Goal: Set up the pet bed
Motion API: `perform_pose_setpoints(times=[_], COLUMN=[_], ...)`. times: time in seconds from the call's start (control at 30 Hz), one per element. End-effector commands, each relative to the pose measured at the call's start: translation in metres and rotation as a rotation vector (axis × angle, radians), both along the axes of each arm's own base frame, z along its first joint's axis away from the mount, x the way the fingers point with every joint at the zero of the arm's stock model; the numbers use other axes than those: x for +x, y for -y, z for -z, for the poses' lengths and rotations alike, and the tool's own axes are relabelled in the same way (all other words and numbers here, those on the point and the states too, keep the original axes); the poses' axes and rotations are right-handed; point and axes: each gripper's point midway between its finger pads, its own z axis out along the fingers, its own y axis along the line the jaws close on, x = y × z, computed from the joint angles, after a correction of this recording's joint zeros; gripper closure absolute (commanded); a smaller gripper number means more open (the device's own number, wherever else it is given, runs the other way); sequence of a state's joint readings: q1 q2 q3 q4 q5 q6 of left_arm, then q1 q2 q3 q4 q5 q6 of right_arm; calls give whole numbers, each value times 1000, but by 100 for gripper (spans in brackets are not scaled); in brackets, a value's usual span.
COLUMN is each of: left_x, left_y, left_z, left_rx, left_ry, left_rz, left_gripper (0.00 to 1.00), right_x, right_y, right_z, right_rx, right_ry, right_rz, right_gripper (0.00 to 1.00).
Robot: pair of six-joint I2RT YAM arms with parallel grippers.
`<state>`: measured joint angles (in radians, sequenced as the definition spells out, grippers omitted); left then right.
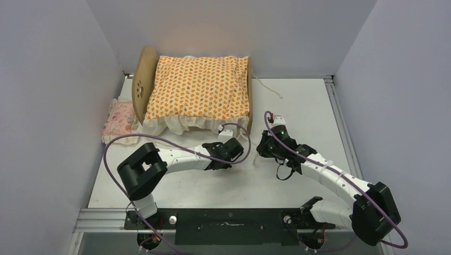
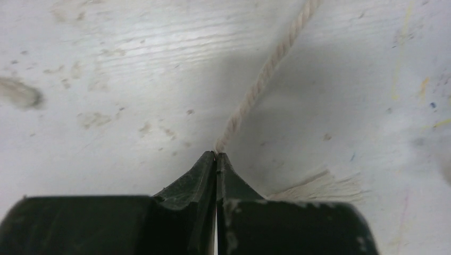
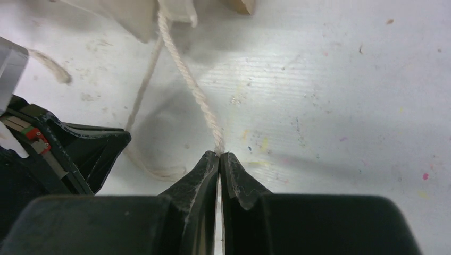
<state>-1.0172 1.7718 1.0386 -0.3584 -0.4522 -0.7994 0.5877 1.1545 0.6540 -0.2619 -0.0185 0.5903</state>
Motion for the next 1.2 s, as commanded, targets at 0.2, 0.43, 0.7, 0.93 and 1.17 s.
perform_pose_setpoints(times=[0.2, 0.43, 0.7, 0.93, 1.17], left_x=[-13, -35, -57, -35, -7], left_y=[-29, 55, 99, 35, -11], left_z=[-37, -54, -61, -77, -98], left_rx=[37, -228, -401, -491, -556], left_ry=[12, 2, -30, 62, 133], left_rz=[16, 210, 265, 74, -57], left_gripper=[100, 100, 78, 65, 59], right_x=[1, -10, -14, -17, -32], right_y=[-12, -30, -48, -68, -94], right_z=[-88, -103, -94, -74, -64], right_rx=[106, 179, 220, 296, 352], right_ry=[153, 144, 96, 7, -47], right_rz=[-93, -201, -284, -312, -335], right_gripper=[95, 95, 95, 95, 95])
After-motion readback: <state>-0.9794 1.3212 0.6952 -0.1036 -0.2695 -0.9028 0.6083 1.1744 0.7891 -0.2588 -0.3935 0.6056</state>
